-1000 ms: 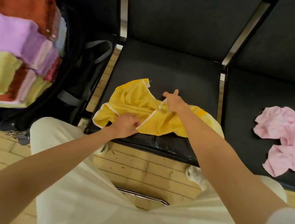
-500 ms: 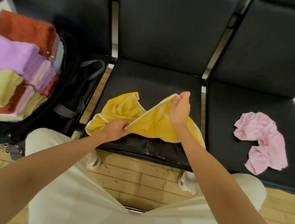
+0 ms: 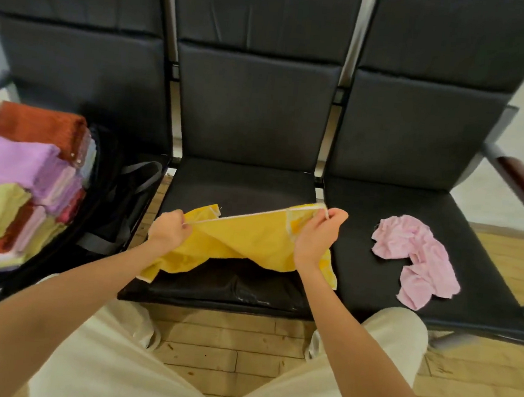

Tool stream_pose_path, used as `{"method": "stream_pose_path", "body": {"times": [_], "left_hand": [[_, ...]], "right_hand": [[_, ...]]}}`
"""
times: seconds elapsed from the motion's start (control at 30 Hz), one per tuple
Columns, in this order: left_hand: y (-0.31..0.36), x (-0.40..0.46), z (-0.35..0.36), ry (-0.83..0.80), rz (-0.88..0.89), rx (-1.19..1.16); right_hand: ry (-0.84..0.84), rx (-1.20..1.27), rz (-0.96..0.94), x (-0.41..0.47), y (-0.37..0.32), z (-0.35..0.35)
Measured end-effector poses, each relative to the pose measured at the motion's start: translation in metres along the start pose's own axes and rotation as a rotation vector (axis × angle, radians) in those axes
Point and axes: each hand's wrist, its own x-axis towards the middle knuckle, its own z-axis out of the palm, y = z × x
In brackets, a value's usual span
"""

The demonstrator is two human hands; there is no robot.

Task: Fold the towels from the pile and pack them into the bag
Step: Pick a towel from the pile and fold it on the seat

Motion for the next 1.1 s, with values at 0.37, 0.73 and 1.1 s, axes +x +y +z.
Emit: {"method": "stream_pose_path", "body": {"times": [0.37,0.73,1.1], "left_hand": [[0.070,-0.017,-0.084,0.150,-0.138,-0.892],[0.091,-0.031,-0.111,0.162,-0.131,-1.142],[0.070,-0.036,-0.077,-0.087,-0.363,-1.399]], "right_hand": [[-0.129,-0.448,-0.050,-0.023,0.022,-0.002],[-0.487,-0.404,-0.028,-0.031,0.042,-0.003],[-0.897,-0.642,-0.211,-0.040,0.083,-0.001]]}}
